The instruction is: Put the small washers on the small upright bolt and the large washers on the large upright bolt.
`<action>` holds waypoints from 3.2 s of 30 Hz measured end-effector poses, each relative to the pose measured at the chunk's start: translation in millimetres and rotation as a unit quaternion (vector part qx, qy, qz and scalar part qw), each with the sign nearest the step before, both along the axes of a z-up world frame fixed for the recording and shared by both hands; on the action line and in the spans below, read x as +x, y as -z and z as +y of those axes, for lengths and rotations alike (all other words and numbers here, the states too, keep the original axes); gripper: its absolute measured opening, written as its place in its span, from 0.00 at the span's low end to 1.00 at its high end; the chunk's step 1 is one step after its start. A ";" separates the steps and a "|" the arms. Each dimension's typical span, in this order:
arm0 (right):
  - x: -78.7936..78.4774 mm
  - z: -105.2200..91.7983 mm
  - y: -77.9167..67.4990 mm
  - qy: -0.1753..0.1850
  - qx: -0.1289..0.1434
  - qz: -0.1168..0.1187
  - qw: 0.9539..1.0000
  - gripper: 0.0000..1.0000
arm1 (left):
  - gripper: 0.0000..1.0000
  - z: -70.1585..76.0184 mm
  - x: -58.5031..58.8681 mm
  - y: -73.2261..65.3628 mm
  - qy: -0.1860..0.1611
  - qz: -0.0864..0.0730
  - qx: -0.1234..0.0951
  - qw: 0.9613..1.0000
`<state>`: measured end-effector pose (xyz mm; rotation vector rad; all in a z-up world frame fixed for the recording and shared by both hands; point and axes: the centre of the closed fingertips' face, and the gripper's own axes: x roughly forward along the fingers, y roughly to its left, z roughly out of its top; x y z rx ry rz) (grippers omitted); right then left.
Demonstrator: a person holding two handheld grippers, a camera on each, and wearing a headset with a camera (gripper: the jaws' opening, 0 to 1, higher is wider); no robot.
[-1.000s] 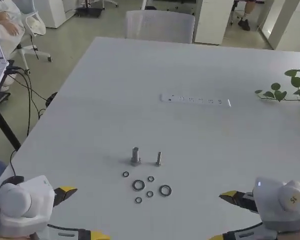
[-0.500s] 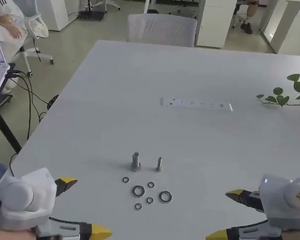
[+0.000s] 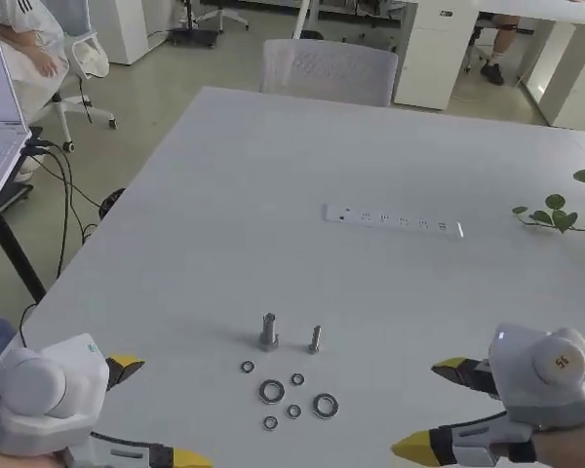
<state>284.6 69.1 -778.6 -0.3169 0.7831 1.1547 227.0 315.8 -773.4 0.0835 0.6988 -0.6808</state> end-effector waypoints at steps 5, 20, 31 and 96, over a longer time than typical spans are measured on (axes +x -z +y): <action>4.2 14.5 2.5 -0.019 -0.011 0.001 1.000 0.80 | 0.99 1.4 1.7 0.0 0.003 0.000 0.002 1.000; 19.8 59.0 13.7 -0.123 -0.097 -0.026 0.987 0.80 | 0.99 0.1 7.4 7.6 0.008 -0.002 0.003 1.000; 23.9 74.3 31.0 -0.170 -0.140 -0.036 0.975 0.73 | 0.98 0.4 7.4 13.5 0.010 -0.001 -0.001 1.000; 12.7 84.6 100.9 -0.273 -0.252 -0.042 0.927 0.37 | 0.88 -3.8 -1.0 27.3 0.048 -0.018 0.019 0.999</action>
